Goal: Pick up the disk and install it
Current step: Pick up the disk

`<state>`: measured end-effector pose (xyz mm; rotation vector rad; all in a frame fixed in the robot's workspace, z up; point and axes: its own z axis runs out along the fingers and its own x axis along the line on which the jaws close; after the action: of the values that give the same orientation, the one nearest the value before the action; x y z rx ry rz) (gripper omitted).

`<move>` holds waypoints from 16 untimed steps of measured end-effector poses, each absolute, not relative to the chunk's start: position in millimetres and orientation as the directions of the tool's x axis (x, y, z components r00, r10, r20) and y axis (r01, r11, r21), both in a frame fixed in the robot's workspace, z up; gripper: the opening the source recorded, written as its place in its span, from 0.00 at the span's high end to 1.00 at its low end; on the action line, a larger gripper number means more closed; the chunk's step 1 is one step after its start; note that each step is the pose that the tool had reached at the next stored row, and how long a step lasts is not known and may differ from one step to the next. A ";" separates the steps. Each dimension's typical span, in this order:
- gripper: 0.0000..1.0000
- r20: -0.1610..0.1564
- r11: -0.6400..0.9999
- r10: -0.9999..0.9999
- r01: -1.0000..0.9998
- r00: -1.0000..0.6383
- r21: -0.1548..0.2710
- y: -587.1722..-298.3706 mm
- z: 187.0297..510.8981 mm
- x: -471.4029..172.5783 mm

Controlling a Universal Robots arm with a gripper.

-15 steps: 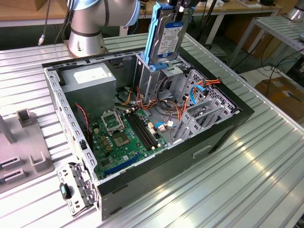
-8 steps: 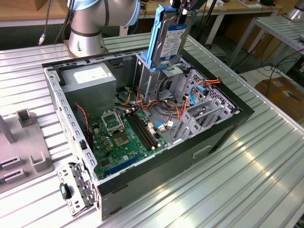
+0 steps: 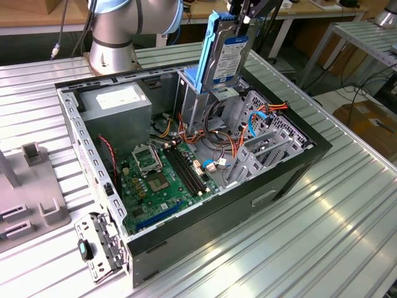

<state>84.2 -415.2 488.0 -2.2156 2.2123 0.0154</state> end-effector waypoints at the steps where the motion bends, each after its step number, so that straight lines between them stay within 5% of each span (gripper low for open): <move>1: 0.65 -0.014 -0.002 -1.000 -1.000 0.002 -0.001 -416.7 488.0 84.2; 16: 0.65 -0.014 -0.002 -1.000 -1.000 0.002 -0.001 -456.3 487.9 84.2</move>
<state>84.2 -456.3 487.9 -2.2156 2.2122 0.0154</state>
